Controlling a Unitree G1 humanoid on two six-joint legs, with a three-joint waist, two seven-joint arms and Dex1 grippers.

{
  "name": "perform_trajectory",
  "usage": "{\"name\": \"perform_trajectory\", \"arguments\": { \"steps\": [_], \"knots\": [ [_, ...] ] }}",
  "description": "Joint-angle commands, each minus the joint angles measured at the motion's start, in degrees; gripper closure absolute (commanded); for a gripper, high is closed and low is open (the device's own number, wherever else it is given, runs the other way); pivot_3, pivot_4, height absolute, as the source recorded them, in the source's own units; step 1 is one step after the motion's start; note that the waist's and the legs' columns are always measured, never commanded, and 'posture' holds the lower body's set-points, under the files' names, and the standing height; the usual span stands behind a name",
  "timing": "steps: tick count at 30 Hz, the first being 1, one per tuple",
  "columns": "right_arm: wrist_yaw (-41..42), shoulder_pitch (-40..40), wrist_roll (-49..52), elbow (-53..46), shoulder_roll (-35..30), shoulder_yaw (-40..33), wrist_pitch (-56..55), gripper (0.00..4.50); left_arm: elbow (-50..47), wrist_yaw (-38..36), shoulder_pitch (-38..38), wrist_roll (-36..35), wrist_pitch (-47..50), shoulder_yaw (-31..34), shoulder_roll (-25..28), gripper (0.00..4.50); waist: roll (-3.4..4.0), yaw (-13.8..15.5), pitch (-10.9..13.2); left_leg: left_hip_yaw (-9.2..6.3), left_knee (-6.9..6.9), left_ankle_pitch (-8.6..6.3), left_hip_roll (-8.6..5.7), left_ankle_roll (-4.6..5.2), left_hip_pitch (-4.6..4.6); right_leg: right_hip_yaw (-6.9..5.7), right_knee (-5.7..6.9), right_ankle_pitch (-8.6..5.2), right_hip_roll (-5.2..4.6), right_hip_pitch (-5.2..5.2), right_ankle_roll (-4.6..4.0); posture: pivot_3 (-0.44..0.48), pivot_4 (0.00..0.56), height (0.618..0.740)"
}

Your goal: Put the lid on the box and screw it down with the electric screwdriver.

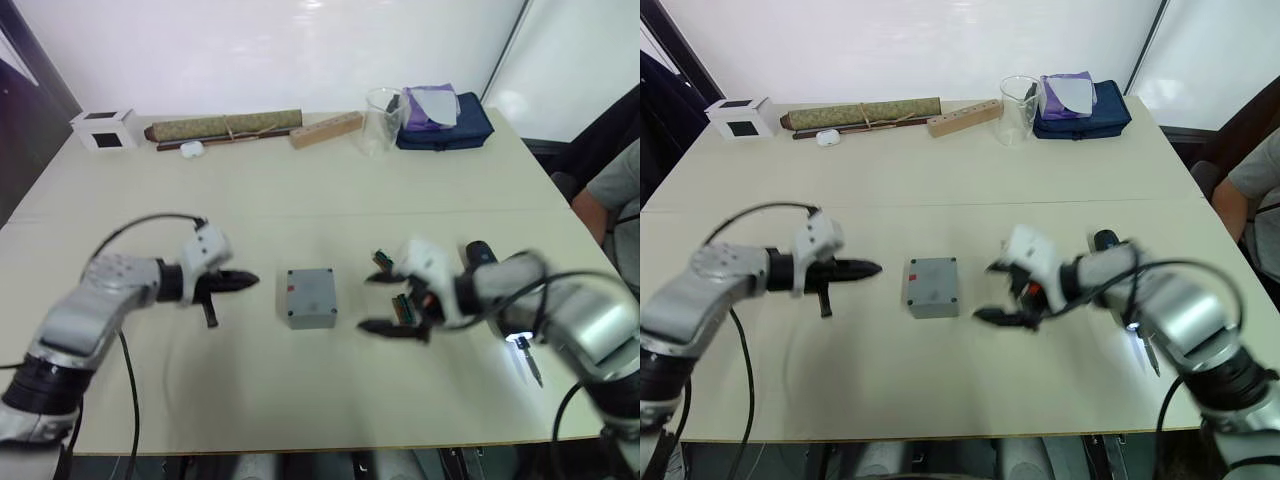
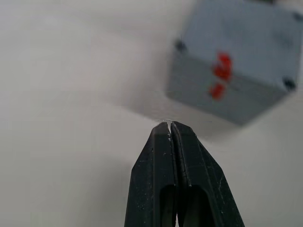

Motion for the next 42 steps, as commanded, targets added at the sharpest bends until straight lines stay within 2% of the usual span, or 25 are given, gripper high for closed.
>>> {"name": "perform_trajectory", "arguments": {
  "steps": [1,10,15,19,21,25,31,35,42],
  "knots": [
    [-1.7,-1.5,-2.4,-0.9,1.0,0.9,-0.2,0.08,-2.8,2.2,0.0,1.6,-0.8,-1.0,-1.7,4.50,-0.10,0.1,0.0,-0.01,0.09,0.01,-0.01,-0.01,0.00,-0.01,0.07,0.00,0.00,0.02,-0.01,0.000,0.150,0.740],
    [-2.2,-2.7,-2.5,-0.6,4.7,3.9,2.3,0.08,1.1,3.2,-3.7,4.4,-2.7,-4.1,-7.1,4.50,-0.16,-0.2,0.0,-0.08,0.13,0.04,0.08,-0.06,0.15,-0.02,0.32,0.00,0.15,0.06,-0.02,0.000,0.150,0.740],
    [-1.9,-1.6,2.7,-2.7,7.7,2.0,6.1,0.08,6.9,2.8,-8.4,6.8,-6.2,-4.9,-10.4,4.50,-0.18,0.0,0.0,-0.10,0.17,0.04,0.07,-0.06,0.13,-0.05,0.35,0.00,0.15,0.06,-0.01,0.000,0.150,0.740],
    [-2.8,-1.3,3.3,-3.4,7.8,0.9,7.0,0.08,8.7,2.5,-8.8,8.2,-7.8,-4.1,-9.7,4.50,-0.18,-0.2,0.0,-0.11,0.17,0.04,0.06,-0.06,0.13,-0.04,0.36,0.00,0.15,0.06,-0.01,0.000,0.150,0.740],
    [-1.8,-1.4,2.7,-3.0,5.7,0.1,6.2,0.08,8.8,2.4,-8.4,8.8,-8.1,-3.4,-8.6,4.50,-0.17,-0.3,0.0,-0.11,0.17,0.04,0.07,-0.06,0.15,-0.04,0.39,0.00,0.16,0.06,-0.01,0.000,0.150,0.740],
    [1.4,-2.5,-3.4,2.3,-0.7,0.1,-1.4,0.08,4.2,0.1,-4.1,8.1,-5.5,-2.2,-3.3,4.50,-0.17,-0.4,0.0,-0.09,0.17,0.04,0.08,-0.06,0.15,-0.03,0.38,0.00,0.15,0.06,-0.01,0.000,0.150,0.740],
    [3.1,-6.6,-13.2,15.2,1.9,5.0,-13.3,0.08,-4.7,-1.1,2.9,3.8,0.6,0.2,0.2,4.50,-0.20,-0.1,0.0,-0.07,0.13,0.04,0.13,-0.06,0.20,-0.02,0.40,0.00,0.20,0.06,-0.02,0.000,0.150,0.740],
    [5.2,-9.4,-17.8,22.3,6.0,8.4,-19.5,0.08,-9.6,0.4,6.4,1.8,4.3,0.8,-0.1,4.50,-0.23,-0.3,0.0,-0.05,0.15,0.04,0.11,-0.07,0.19,0.00,0.40,0.00,0.16,0.06,-0.02,0.000,0.150,0.740],
    [10.6,-10.6,-19.9,25.0,10.1,10.6,-23.6,0.08,-11.1,6.3,5.0,2.8,5.8,-2.5,-6.3,4.50,-0.23,-0.2,0.0,-0.07,0.18,0.04,0.10,-0.07,0.18,-0.02,0.42,0.01,0.16,0.07,-0.02,0.000,0.150,0.740]
  ]
}}
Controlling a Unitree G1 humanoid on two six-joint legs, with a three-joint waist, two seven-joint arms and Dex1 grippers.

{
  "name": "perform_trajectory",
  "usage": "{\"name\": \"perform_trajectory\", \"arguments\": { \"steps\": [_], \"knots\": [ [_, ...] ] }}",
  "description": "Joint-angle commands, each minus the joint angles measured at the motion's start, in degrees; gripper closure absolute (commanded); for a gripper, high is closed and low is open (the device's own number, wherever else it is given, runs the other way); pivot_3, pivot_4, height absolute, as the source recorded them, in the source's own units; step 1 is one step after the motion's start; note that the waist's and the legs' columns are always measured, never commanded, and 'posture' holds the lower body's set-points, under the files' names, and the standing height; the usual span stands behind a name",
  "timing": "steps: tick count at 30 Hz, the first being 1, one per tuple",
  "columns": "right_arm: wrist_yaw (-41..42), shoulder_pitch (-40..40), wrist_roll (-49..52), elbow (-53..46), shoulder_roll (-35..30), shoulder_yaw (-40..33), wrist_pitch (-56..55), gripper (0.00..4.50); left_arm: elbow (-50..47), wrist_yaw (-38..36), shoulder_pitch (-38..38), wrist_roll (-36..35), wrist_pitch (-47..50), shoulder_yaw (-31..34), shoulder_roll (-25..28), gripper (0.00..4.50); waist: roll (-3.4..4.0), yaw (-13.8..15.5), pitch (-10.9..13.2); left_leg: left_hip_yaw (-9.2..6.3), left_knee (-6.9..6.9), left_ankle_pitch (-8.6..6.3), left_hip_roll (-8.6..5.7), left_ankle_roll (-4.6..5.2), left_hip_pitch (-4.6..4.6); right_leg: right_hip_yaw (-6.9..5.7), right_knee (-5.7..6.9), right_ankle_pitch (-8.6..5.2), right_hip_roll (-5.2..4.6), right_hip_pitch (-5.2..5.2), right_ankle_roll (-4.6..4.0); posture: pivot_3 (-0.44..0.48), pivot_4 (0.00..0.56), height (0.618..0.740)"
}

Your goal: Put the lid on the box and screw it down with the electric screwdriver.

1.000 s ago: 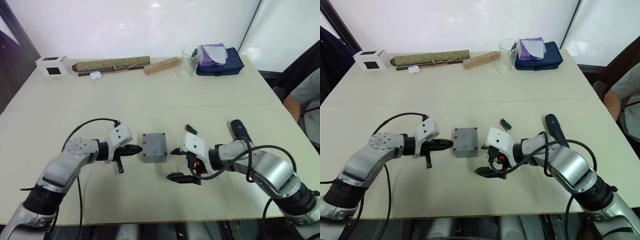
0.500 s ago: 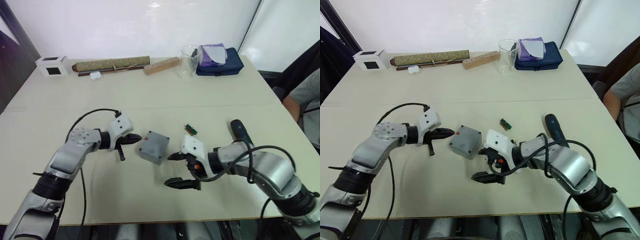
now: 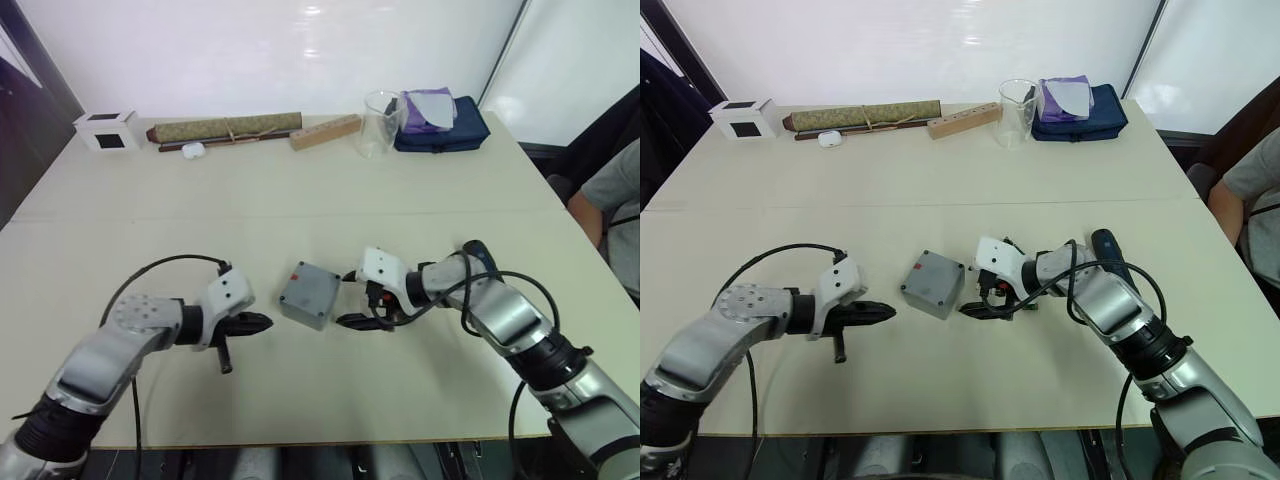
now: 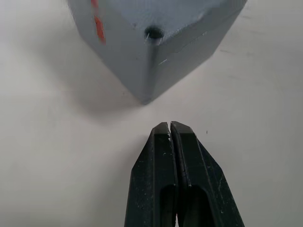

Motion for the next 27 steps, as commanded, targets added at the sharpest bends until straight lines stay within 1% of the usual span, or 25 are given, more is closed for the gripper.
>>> {"name": "perform_trajectory", "arguments": {
  "steps": [1,5,9,19,27],
  "knots": [
    [3.5,0.1,0.0,-2.3,-0.1,0.0,-0.8,0.08,0.3,3.4,-2.7,1.1,-0.7,-0.3,-2.3,4.50,0.00,0.1,0.0,-0.02,0.00,0.00,0.00,0.00,0.00,-0.01,0.00,0.00,0.00,0.00,0.00,0.000,0.150,0.740],
    [4.4,1.5,0.1,-4.5,-0.4,-0.6,0.8,0.08,2.5,4.2,-4.3,1.9,-2.3,0.0,-3.2,4.50,0.00,0.1,0.0,-0.03,0.02,0.00,0.00,-0.01,0.00,-0.03,0.02,0.01,0.00,0.00,-0.01,0.000,0.150,0.740],
    [3.3,3.6,0.5,-8.4,-1.3,-2.3,3.7,0.08,4.7,4.4,-5.7,2.4,-3.7,0.0,-3.6,4.50,0.00,0.0,0.0,-0.05,0.01,0.00,0.01,-0.01,0.01,-0.04,0.04,0.01,0.03,0.00,-0.01,0.000,0.150,0.740],
    [0.7,7.2,1.2,-15.7,-1.1,-4.8,10.0,0.08,6.2,4.5,-7.7,2.9,-5.1,-0.9,-4.9,4.50,0.00,0.1,0.0,-0.04,0.04,0.00,0.00,-0.01,0.00,-0.03,0.04,0.01,0.01,0.00,-0.01,0.000,0.150,0.740],
    [-0.2,7.4,1.3,-16.7,-0.8,-5.2,11.6,0.08,8.7,3.9,-9.8,3.9,-6.2,-1.3,-6.1,4.50,0.00,0.1,0.0,-0.04,0.06,0.00,0.00,-0.01,0.00,-0.03,0.06,0.01,0.02,0.00,-0.01,0.000,0.150,0.740]
  ]
}}
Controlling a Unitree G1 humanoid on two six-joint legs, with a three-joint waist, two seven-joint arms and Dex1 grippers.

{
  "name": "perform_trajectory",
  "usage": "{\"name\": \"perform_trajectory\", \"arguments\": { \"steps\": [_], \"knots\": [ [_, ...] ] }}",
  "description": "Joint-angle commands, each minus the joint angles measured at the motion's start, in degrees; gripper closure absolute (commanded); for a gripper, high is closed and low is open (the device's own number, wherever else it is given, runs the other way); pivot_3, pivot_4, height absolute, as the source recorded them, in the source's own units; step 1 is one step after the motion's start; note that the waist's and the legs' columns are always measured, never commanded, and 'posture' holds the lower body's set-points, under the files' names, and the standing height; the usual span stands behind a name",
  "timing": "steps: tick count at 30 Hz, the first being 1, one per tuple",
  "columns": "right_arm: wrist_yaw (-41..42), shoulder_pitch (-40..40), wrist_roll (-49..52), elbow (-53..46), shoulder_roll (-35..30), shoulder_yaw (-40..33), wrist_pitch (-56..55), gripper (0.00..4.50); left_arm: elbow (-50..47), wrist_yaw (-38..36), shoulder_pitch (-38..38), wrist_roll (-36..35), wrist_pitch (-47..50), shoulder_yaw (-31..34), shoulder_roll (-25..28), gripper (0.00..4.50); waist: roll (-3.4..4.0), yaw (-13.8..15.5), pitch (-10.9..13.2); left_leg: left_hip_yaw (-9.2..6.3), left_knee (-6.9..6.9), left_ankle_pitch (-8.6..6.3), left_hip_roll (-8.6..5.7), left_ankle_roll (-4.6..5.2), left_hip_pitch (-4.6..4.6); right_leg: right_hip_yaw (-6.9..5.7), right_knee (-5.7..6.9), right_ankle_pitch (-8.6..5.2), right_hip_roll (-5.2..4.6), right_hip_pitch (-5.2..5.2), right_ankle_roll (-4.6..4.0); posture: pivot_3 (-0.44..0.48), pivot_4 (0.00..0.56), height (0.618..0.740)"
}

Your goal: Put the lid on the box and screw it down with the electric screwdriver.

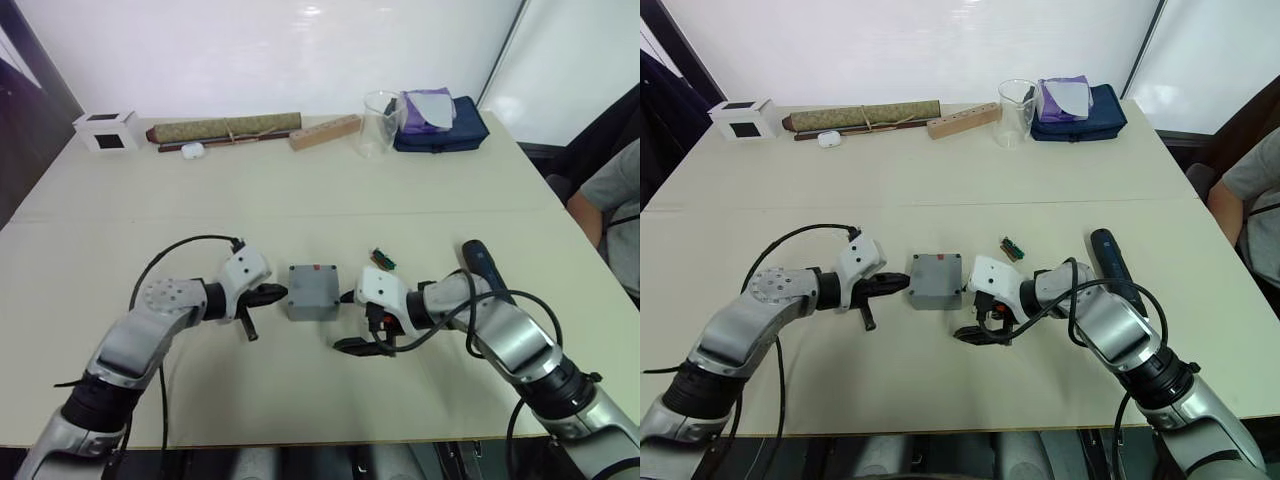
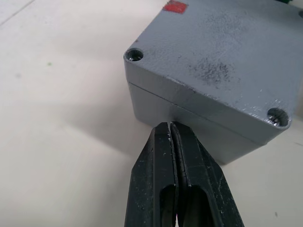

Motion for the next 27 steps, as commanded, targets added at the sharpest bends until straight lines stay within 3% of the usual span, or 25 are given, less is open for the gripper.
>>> {"name": "perform_trajectory", "arguments": {
  "steps": [1,6,13,16,23,27],
  "knots": [
    [-0.5,-0.4,1.1,-2.5,0.6,-1.5,-0.2,0.08,-0.9,-0.9,-1.5,-0.3,-1.5,0.0,-0.4,4.50,0.00,0.0,0.0,0.00,0.00,0.00,0.00,0.00,0.00,0.00,0.00,0.00,0.00,0.00,0.00,0.000,0.150,0.740],
    [-1.7,-0.6,0.9,-2.4,-0.2,-3.6,-0.2,0.08,-1.9,-2.4,-1.2,-1.2,-0.6,1.3,1.5,4.50,0.00,0.0,0.0,0.00,0.00,0.00,0.00,0.00,0.00,0.00,0.01,0.00,0.00,0.00,0.00,0.000,0.150,0.740],
    [-2.8,1.6,8.0,-4.8,-5.4,-21.2,4.3,0.08,-7.0,-7.7,-0.8,-9.3,5.9,8.7,8.7,4.50,0.00,0.1,0.0,-0.01,0.01,0.00,0.00,0.00,0.00,0.00,0.00,0.00,-0.01,0.01,0.00,0.000,0.150,0.740],
    [-6.4,3.6,9.2,-1.8,-5.1,-28.1,5.0,0.08,-6.3,-8.1,-4.2,-14.4,8.9,12.9,8.7,4.50,-0.02,0.2,0.0,-0.01,0.02,0.00,0.00,0.00,-0.03,-0.03,0.00,0.00,-0.03,0.02,0.00,0.000,0.150,0.740],
    [-13.5,5.2,4.8,8.8,0.7,-25.4,-2.1,0.08,-6.0,-6.7,-9.6,-18.4,11.5,11.5,5.0,4.50,-0.03,-0.4,0.0,0.02,0.11,0.00,0.01,0.00,0.02,0.01,0.03,0.00,0.03,0.08,0.00,0.000,0.150,0.740],
    [-14.9,4.4,4.7,12.4,3.7,-24.7,-4.1,1.11,-5.9,-6.1,-9.7,-18.0,10.9,9.8,4.4,4.50,-0.02,-0.4,0.0,0.02,0.11,0.00,0.03,0.00,0.02,0.05,0.08,0.00,0.06,0.04,0.00,0.000,0.150,0.740]
  ]
}}
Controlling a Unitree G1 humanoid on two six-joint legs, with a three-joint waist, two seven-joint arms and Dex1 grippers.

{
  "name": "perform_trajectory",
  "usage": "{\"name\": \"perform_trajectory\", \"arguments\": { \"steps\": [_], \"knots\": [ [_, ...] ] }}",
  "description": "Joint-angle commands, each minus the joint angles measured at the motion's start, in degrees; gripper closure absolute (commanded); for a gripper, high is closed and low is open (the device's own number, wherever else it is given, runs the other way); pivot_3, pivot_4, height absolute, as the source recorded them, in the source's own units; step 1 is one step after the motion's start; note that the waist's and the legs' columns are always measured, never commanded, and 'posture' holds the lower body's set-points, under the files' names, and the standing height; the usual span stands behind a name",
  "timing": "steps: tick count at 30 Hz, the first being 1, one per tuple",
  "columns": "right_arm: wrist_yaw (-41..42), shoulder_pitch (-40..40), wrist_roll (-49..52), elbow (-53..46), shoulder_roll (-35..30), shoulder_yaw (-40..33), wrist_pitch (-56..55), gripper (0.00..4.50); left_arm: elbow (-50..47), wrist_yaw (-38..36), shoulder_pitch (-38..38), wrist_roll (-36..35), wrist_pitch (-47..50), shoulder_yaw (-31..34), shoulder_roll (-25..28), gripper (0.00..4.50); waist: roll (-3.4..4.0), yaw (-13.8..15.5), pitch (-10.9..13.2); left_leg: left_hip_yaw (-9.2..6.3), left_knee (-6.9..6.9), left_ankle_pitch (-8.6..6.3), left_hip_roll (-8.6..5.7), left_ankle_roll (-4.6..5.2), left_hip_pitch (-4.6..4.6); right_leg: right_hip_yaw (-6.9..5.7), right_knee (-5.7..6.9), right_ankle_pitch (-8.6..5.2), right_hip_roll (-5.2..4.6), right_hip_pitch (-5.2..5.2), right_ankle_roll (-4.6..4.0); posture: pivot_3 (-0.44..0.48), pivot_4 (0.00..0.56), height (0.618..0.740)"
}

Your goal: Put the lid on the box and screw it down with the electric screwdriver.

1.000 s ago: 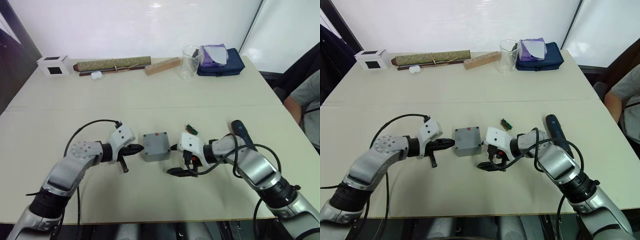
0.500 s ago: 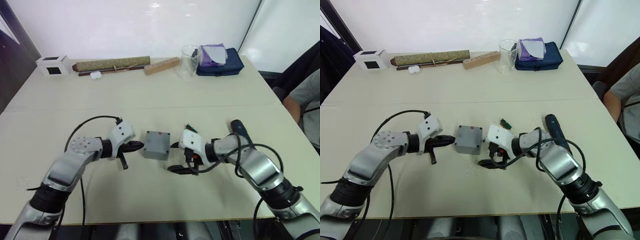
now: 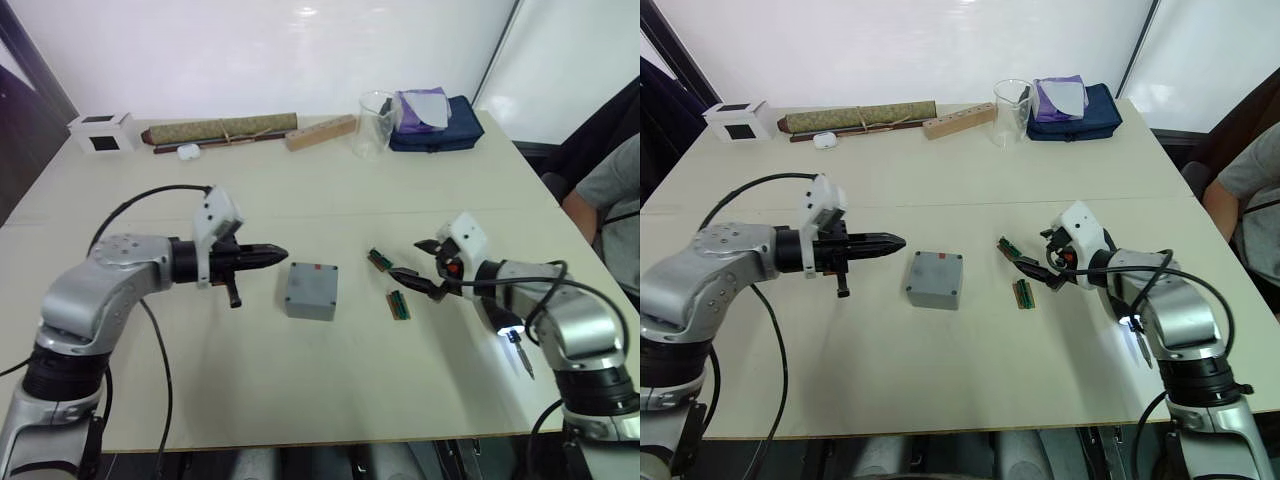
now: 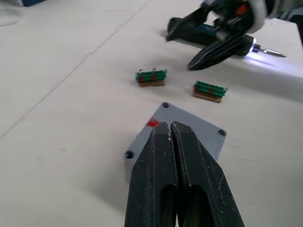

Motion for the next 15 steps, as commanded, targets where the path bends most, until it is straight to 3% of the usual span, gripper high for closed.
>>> {"name": "perform_trajectory", "arguments": {
  "steps": [1,5,15],
  "knots": [
    [-0.7,-1.3,-0.4,0.7,0.5,-0.3,-2.9,1.40,-1.3,0.5,-0.9,-0.2,-0.5,-0.1,0.1,4.50,0.01,0.2,0.0,0.00,0.01,0.00,0.00,0.00,-0.01,0.00,0.01,0.00,-0.01,0.00,0.00,0.000,0.150,0.740],
    [-1.6,-2.8,-1.7,4.4,1.7,0.6,-5.8,2.86,-1.6,0.9,-0.2,-0.2,-0.9,-0.6,0.1,4.50,0.01,0.3,0.0,0.01,0.04,0.00,-0.02,0.00,-0.02,0.00,0.00,0.00,-0.03,0.00,0.00,0.000,0.150,0.740],
    [-1.5,-5.0,-3.2,8.3,2.8,2.5,-8.6,2.86,-2.3,2.1,1.1,-0.1,-1.4,-0.8,0.2,4.50,0.01,0.3,0.0,0.00,0.03,0.00,-0.01,0.00,-0.01,0.00,0.01,0.00,-0.02,0.00,0.00,0.000,0.150,0.740]
  ]
}}
